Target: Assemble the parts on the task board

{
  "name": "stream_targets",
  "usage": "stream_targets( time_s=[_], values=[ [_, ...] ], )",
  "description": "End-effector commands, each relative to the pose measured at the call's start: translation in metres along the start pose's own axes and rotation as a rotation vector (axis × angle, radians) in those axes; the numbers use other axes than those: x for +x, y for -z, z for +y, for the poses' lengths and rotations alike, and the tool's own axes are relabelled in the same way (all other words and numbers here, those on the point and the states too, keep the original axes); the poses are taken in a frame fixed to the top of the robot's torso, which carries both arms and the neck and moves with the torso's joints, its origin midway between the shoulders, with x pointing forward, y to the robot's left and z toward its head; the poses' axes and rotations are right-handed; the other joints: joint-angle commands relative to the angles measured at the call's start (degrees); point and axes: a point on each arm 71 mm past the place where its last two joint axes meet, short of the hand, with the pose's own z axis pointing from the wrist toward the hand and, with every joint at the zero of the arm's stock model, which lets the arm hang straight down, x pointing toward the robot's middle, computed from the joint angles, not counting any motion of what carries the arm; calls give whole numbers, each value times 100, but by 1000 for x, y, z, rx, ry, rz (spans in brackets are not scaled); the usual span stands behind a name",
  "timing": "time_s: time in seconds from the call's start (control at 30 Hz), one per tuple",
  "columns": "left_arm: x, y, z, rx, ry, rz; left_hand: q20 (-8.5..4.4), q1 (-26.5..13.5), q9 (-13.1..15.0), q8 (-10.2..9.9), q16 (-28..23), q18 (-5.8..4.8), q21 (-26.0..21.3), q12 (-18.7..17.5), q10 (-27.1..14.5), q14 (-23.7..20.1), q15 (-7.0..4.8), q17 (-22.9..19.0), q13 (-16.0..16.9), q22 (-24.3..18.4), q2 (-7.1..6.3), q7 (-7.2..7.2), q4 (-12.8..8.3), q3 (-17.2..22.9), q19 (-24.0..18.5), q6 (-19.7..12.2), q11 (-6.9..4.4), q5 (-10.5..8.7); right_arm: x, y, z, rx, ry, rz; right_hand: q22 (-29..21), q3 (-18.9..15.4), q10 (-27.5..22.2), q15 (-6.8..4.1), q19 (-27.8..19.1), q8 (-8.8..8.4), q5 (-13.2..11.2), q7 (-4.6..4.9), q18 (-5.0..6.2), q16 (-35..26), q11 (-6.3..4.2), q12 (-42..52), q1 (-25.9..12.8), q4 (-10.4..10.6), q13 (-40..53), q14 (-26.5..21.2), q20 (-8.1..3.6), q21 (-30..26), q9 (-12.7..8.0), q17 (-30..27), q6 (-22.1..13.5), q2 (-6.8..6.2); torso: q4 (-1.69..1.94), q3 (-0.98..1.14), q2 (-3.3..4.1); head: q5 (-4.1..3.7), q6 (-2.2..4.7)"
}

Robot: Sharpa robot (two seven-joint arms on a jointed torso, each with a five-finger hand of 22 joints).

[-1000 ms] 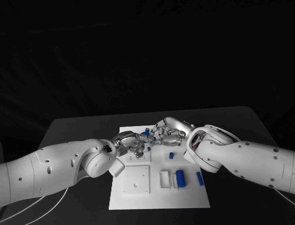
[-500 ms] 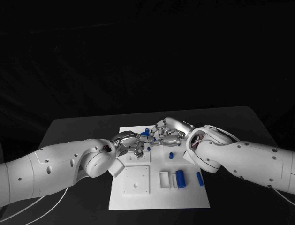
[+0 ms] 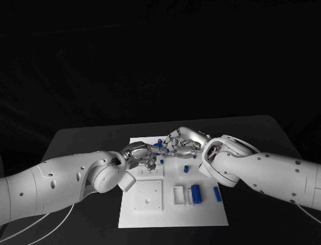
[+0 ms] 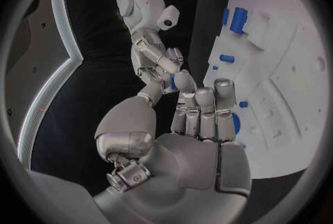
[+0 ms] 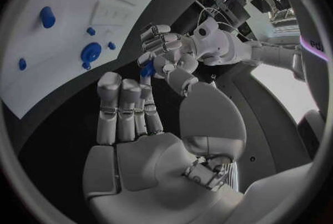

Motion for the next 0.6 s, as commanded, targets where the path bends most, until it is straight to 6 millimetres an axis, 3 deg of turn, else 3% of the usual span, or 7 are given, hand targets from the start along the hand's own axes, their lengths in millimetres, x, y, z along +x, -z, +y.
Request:
stream_targets(
  time_s=[0.03, 0.13, 0.17, 0.2, 0.27, 0.43, 0.6],
  values=[
    [-2, 0, -2, 19, 13, -29, -680, 234, 49, 52, 21, -79, 26, -36, 37, -4, -34, -5, -7, 84, 355, 112, -5, -64, -16, 192, -13, 63, 1, 0, 0, -2, -2, 11, 73, -1, 3, -31, 2, 140, 34, 107, 414, -9, -9, -47, -55, 31, -7, -15, -49, -8, 570, -6, 323, -34, -2, 1, 1, -2, 0],
    [-2, 0, -2, 11, 10, -37, -688, 221, 127, 88, 27, -75, 32, -33, 48, 4, -55, -3, -6, 88, 377, 88, -17, -83, -18, 243, -34, 213, 0, 0, -2, 0, -5, 6, 77, -69, -74, 20, -15, -37, 45, 181, 414, -26, 54, -76, -151, 87, 1, -48, -55, -25, 505, -5, 96, -164, -2, 1, 0, -1, 0],
    [-3, 0, -1, 7, 10, -40, -695, 258, 161, 100, 28, -68, 29, -35, 56, 11, -68, -3, -7, 85, 339, 74, -1, -13, -14, 264, -46, 131, 0, 0, -2, 2, -9, 5, 79, -88, -90, 34, -22, -56, 42, 196, 414, -28, 68, -74, -162, 92, 8, -55, -56, -28, 494, -4, 86, -172, -2, 2, 0, 0, 0],
    [-3, 0, -1, 4, 7, -43, -703, 349, 201, 107, 23, -60, 10, -41, 69, 18, -80, -7, -12, 70, 234, 52, 59, 237, -7, 283, -55, -241, 0, 0, -2, 5, -10, 6, 82, -112, -105, 45, -32, -71, 38, 205, 414, -31, 79, -72, -177, 94, 15, -62, -55, -32, 485, -4, 80, -182, -3, 3, 0, 1, 0],
    [-3, 0, -1, 1, 5, -44, -703, 336, 274, 121, 21, -70, 3, -47, 102, 45, -81, -11, -20, 60, 111, 33, 144, 704, 33, 341, -82, -570, 0, 0, -3, 7, -10, 4, 85, -145, -130, 58, -50, -100, 32, 219, 414, -37, 93, -71, -196, 92, 23, -75, -51, -40, 470, -3, 53, -200, -4, 2, 0, 1, 0],
    [-5, 1, 1, -25, -36, -66, -714, 114, 419, 136, 38, -82, 40, -30, 165, 103, -112, -6, -18, 79, 18, 25, 108, 976, 99, 407, -94, -407, -3, 1, -7, 21, -25, -21, 90, -268, -241, 155, -116, -330, 65, 337, 414, -51, 197, -57, -215, 66, 60, -134, -31, -75, 365, 7, -259, -289, -7, 4, 0, 3, 5],
    [-9, 2, 2, -43, -86, -103, -733, -44, 602, 203, 75, -75, 80, 4, 266, 175, -145, 9, -9, 90, -36, -21, 14, 1069, 153, 525, -132, 137, -12, 5, -14, 32, -80, -94, 95, -493, -473, 365, -246, -672, 323, 561, 414, -85, 413, -127, -323, 60, 44, -304, 34, -138, 224, 24, -850, -423, -7, 5, -5, 7, 9]
  ],
)
